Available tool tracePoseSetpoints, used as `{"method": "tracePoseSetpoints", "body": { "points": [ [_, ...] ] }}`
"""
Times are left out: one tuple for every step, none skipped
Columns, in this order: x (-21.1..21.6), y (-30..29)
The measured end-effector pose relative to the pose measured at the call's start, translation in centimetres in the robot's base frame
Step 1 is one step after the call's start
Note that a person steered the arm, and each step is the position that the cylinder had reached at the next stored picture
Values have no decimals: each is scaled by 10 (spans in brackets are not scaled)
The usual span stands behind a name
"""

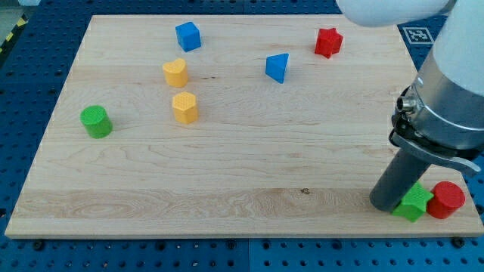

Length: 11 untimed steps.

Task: Move the yellow hexagon to the centre of the board

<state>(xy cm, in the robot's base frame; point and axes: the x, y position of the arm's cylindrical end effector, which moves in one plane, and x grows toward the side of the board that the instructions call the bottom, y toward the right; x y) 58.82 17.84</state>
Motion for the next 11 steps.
{"method": "tracePoseSetpoints", "body": {
  "points": [
    [0, 2],
    [-7, 1],
    [-25, -33],
    [-66, -92],
    [-100, -146],
    [-101, -196],
    [-103, -253],
    [-124, -305],
    [-165, -326],
    [-180, -330],
    [-169, -310]
  ]
}}
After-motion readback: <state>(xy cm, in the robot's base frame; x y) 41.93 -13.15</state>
